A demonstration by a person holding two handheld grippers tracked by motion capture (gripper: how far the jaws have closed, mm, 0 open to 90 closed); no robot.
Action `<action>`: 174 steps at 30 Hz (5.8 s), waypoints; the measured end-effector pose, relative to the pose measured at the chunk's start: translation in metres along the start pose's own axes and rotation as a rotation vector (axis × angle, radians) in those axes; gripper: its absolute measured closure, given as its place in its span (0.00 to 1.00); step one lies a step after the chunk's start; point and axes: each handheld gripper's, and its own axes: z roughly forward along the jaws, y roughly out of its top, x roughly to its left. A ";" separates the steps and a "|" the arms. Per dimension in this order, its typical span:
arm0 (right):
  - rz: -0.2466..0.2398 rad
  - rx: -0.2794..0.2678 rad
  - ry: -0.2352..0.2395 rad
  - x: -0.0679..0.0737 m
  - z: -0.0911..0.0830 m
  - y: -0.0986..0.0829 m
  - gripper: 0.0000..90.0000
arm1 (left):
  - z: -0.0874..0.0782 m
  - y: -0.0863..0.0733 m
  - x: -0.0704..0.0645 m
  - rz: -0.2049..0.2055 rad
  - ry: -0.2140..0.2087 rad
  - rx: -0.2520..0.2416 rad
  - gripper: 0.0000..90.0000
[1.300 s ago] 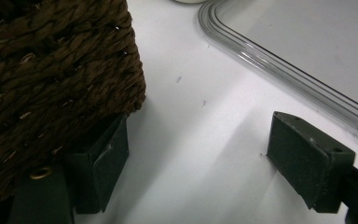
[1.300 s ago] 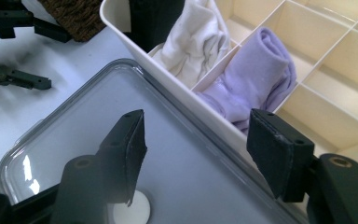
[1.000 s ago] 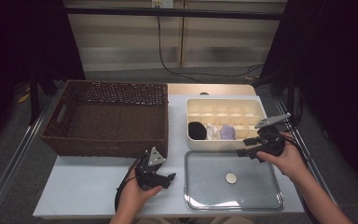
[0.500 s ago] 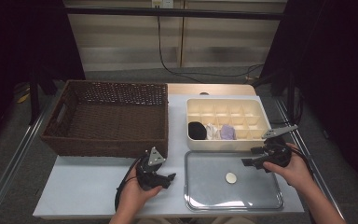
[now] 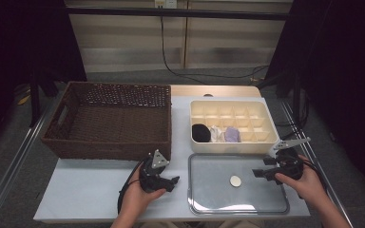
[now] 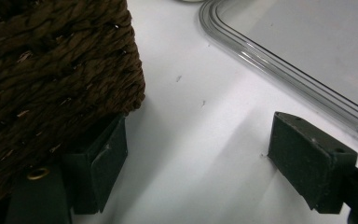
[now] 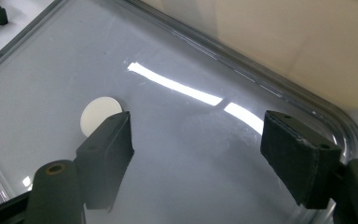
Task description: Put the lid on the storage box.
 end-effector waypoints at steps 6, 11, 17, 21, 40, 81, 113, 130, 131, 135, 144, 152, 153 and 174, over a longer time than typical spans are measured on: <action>0.003 0.007 -0.032 -0.001 -0.003 -0.006 0.26 | 0.000 0.005 -0.001 -0.011 0.011 0.035 0.21; 0.019 -0.004 -0.049 -0.003 -0.006 -0.009 0.25 | -0.001 0.011 -0.003 -0.015 0.019 0.085 0.21; 0.035 -0.010 -0.047 -0.004 -0.009 -0.013 0.27 | -0.003 0.016 -0.008 -0.027 0.006 0.109 0.25; 0.039 -0.005 -0.051 -0.005 -0.010 -0.015 0.28 | -0.006 0.020 -0.008 -0.024 -0.011 0.101 0.30; 0.117 0.033 -0.053 -0.015 -0.013 -0.026 0.31 | -0.002 0.034 -0.020 -0.143 -0.148 0.173 0.42; 0.287 0.088 -0.051 -0.025 -0.023 -0.044 0.44 | 0.010 0.047 -0.028 -0.296 -0.231 0.266 0.51; 0.396 0.128 0.006 -0.024 -0.025 -0.046 0.55 | 0.014 0.050 -0.032 -0.353 -0.231 0.287 0.55; 0.427 0.150 -0.010 -0.025 -0.025 -0.044 0.62 | 0.015 0.056 -0.035 -0.439 -0.145 0.330 0.68; 0.431 0.154 -0.006 -0.026 -0.025 -0.044 0.62 | 0.015 0.056 -0.035 -0.437 -0.148 0.334 0.67; 0.442 0.159 -0.011 -0.026 -0.025 -0.044 0.64 | 0.016 0.057 -0.035 -0.443 -0.144 0.338 0.66; 0.489 0.169 -0.022 -0.027 -0.024 -0.044 0.68 | 0.017 0.056 -0.032 -0.477 -0.161 0.345 0.64; 0.512 0.159 -0.018 -0.027 -0.022 -0.045 0.68 | 0.017 0.056 -0.030 -0.512 -0.175 0.351 0.64; 0.520 0.162 -0.023 -0.026 -0.022 -0.044 0.68 | 0.018 0.055 -0.030 -0.517 -0.171 0.338 0.64; 0.522 0.152 -0.025 -0.026 -0.022 -0.046 0.72 | 0.019 0.056 -0.031 -0.571 -0.170 0.334 0.61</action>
